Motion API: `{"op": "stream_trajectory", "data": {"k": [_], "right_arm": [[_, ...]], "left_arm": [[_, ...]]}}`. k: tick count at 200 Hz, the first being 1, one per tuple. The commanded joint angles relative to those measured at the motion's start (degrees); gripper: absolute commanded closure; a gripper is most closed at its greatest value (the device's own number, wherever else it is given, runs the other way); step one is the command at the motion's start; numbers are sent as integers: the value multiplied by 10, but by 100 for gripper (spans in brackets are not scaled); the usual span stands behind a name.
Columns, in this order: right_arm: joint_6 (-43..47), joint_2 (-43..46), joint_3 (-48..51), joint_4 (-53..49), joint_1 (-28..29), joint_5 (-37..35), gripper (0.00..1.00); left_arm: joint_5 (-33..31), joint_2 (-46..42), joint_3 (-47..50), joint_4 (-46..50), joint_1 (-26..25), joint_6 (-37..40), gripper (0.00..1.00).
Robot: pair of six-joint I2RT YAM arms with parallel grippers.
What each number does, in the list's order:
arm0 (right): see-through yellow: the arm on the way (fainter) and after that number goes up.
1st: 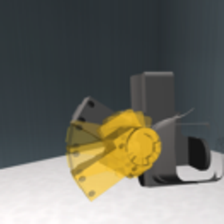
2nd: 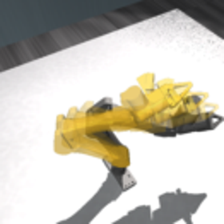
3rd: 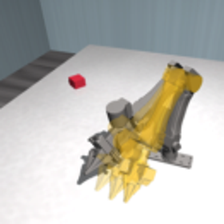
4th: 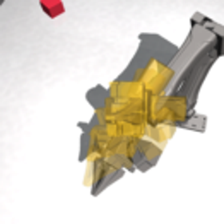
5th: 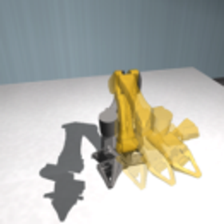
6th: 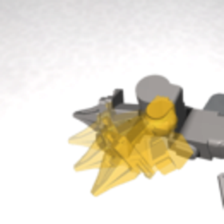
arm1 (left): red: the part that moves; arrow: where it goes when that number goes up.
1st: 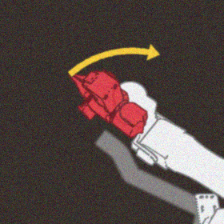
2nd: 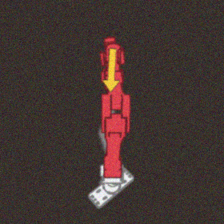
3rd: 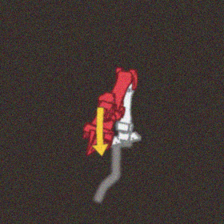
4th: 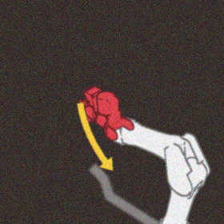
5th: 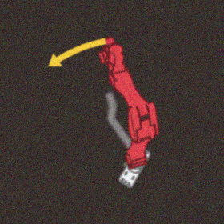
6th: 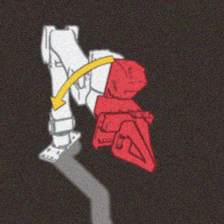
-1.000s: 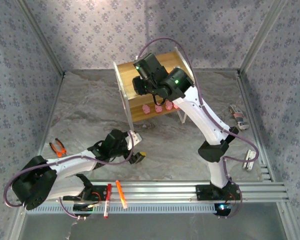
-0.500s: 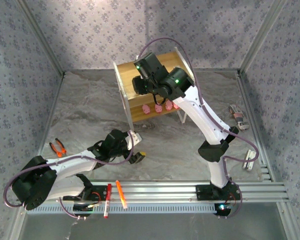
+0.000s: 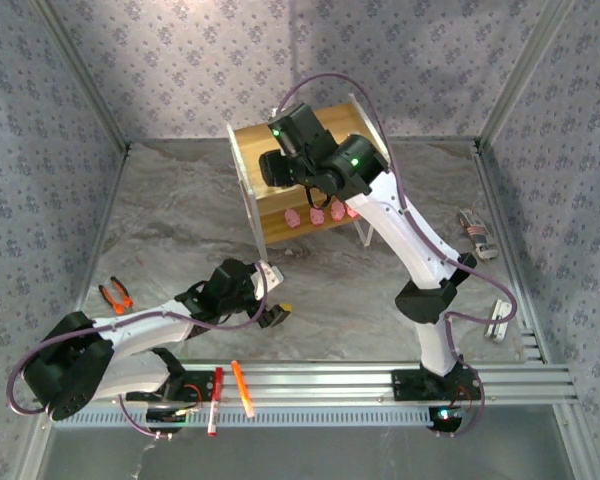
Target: Place and organize the plastic toys onto the shelf
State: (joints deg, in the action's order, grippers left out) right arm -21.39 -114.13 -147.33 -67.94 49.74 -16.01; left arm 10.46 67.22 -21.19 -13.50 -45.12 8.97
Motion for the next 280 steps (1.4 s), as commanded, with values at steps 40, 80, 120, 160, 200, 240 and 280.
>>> {"op": "stream_trajectory", "data": {"k": [40,80,120,160,200,240,280], "right_arm": [[14,16,-21,3,-3,-14,41],[22,36,-26,5,2,-23,40],[30,61,-25,-2,11,-43,39],[43,103,5,-7,16,-69,37],[42,182,100,11,16,-98,34],[29,275,232,26,-4,-110,30],[4,353,351,41,-39,-98,25]], "left_arm": [[-1,-8,-5,-3,0,2,2],[2,-4,-9,1,4,-1,2],[5,1,-16,9,5,-1,2],[10,3,-26,25,5,8,2],[13,0,-39,51,9,19,2],[28,-9,-69,108,26,18,2],[56,-9,-101,160,37,8,2]]}}
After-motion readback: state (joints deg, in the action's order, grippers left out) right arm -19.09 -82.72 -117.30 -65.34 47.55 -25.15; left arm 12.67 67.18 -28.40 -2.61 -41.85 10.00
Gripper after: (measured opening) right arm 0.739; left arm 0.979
